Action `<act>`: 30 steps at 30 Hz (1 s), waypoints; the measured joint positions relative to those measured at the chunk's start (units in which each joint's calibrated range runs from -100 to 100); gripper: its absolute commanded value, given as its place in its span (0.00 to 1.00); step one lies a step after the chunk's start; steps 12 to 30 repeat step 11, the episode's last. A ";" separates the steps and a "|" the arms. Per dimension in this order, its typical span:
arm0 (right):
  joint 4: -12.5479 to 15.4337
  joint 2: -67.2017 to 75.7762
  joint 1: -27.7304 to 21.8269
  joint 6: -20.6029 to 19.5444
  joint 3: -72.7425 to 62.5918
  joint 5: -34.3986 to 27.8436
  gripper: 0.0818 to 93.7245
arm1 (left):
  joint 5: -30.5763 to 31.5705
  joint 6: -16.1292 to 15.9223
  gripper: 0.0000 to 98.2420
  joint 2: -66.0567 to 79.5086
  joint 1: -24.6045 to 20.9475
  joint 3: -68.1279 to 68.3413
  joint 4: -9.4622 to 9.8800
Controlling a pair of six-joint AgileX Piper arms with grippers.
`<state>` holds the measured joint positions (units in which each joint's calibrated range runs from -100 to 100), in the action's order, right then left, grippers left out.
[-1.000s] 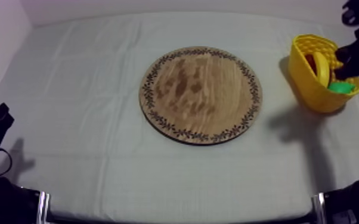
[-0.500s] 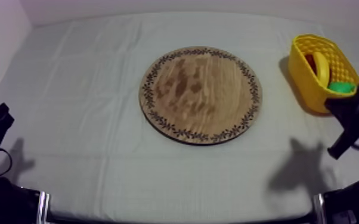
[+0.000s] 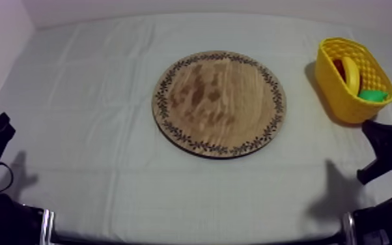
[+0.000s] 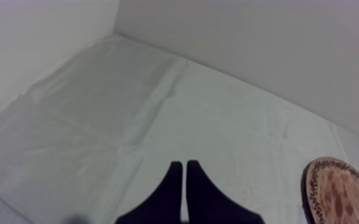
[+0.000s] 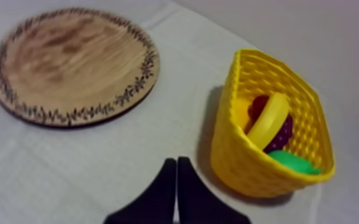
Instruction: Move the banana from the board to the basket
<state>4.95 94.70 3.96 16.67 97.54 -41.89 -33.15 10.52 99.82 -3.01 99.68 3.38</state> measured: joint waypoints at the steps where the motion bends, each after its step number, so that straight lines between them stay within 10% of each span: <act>1: -0.90 0.50 0.10 -1.86 0.28 0.64 0.01 | 0.00 -0.03 0.00 0.00 0.00 0.00 0.00; 9: -3.08 1.02 2.20 -9.80 1.89 3.71 0.01 | 0.00 -0.03 0.00 0.00 0.00 0.00 0.00; 30: -3.26 1.02 2.69 -10.08 1.95 3.78 0.01 | 0.00 -0.03 0.00 0.00 0.00 0.00 0.00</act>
